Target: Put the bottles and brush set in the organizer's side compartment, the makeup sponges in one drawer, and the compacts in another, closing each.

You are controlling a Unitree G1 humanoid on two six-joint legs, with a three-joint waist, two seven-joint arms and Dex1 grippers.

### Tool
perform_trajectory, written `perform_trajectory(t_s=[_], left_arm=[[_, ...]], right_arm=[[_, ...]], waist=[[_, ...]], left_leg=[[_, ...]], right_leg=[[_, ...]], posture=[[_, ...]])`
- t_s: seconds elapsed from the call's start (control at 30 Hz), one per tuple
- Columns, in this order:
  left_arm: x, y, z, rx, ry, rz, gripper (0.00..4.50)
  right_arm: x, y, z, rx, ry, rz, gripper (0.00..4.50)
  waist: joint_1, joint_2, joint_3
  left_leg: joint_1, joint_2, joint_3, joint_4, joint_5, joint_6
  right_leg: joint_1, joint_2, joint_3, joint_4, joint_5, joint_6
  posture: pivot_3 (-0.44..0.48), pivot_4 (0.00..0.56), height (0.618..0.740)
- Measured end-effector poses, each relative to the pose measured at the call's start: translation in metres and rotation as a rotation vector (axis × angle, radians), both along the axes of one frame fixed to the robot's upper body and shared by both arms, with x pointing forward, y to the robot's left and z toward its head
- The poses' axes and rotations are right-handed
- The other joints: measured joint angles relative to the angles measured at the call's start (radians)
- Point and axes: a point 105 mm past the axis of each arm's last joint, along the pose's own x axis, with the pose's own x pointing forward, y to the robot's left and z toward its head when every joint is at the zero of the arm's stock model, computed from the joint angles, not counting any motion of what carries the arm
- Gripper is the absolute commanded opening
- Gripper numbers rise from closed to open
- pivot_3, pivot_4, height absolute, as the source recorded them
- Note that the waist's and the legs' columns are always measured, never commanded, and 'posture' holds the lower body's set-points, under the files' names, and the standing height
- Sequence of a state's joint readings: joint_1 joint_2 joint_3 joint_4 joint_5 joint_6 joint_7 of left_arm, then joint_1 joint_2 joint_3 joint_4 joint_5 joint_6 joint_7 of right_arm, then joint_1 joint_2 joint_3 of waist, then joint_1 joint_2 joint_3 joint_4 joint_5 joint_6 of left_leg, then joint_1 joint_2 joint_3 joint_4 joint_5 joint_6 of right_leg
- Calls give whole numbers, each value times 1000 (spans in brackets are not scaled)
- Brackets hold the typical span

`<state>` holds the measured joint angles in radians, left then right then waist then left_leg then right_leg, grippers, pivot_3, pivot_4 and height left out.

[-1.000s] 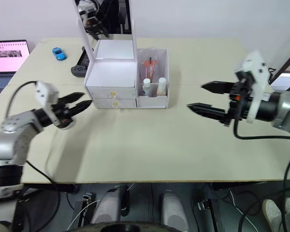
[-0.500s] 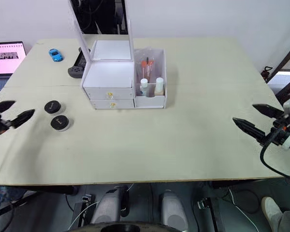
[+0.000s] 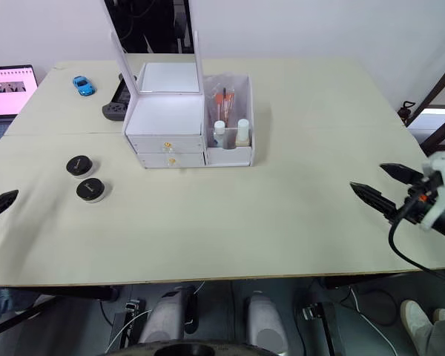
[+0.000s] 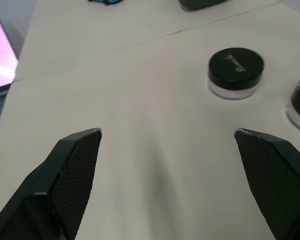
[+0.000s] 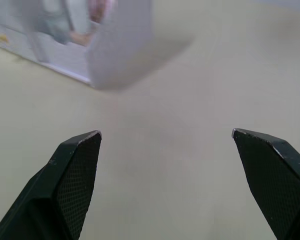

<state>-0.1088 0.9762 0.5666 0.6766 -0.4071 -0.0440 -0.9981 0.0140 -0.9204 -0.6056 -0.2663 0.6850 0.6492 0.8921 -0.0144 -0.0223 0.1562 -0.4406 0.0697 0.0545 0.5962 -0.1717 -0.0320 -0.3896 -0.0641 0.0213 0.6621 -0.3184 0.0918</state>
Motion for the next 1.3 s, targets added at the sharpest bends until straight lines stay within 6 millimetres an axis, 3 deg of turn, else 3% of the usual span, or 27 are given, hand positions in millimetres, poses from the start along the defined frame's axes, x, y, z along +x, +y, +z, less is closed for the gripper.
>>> perform_trajectory(t_s=[0.1,0.23,0.43,0.5,0.6,0.67,1.0,1.13,1.3], left_arm=[[5,-20,8,-18,-24,-54,4453],[14,-82,25,-48,-78,-219,4453],[18,-154,29,-104,-97,-333,4453],[21,-176,26,-136,-111,-337,4453],[23,-228,7,-226,-87,-360,4453],[24,-250,-6,-264,-59,-344,4453],[57,-300,-38,-309,-25,-151,4453],[67,-307,-51,-313,-1,-85,3140],[81,-308,-53,-296,-21,-47,3140]], right_arm=[[8,29,23,1,-13,125,4500],[14,76,54,-55,-68,330,4500],[19,111,55,-130,-14,470,4500],[21,120,58,-148,-9,491,4500],[22,133,68,-177,-21,511,4500],[22,137,69,-176,-25,512,4500],[22,132,60,-224,9,423,4500],[22,130,62,-235,12,394,4500],[22,131,68,-246,3,379,4500]], waist=[[-1,0,0],[0,-1,0],[0,0,0],[1,1,0],[4,0,0],[4,-1,-1],[8,0,-1],[4,0,-1],[7,0,-1]], left_leg=[[0,1,-1,0,0,0],[0,1,-2,0,0,0],[-1,-1,-1,0,0,0],[-1,-2,0,0,0,0],[-2,-3,0,2,0,0],[-2,-3,0,2,0,0],[-2,-4,-2,4,0,0],[-2,-3,-2,4,0,0],[-2,-3,-3,4,0,1]], right_leg=[[0,-1,1,0,0,0],[0,-2,1,-1,0,0],[0,0,2,-2,0,0],[0,0,3,-2,0,1],[1,1,3,-2,2,4],[1,3,2,-2,2,4],[1,5,2,0,2,4],[1,5,2,0,2,4],[1,6,2,0,2,4]], posture=[[0,150,740],[0,150,740],[0,150,740],[0,150,740],[0,150,740],[0,150,740],[0,150,740],[0,150,740],[0,150,740]])
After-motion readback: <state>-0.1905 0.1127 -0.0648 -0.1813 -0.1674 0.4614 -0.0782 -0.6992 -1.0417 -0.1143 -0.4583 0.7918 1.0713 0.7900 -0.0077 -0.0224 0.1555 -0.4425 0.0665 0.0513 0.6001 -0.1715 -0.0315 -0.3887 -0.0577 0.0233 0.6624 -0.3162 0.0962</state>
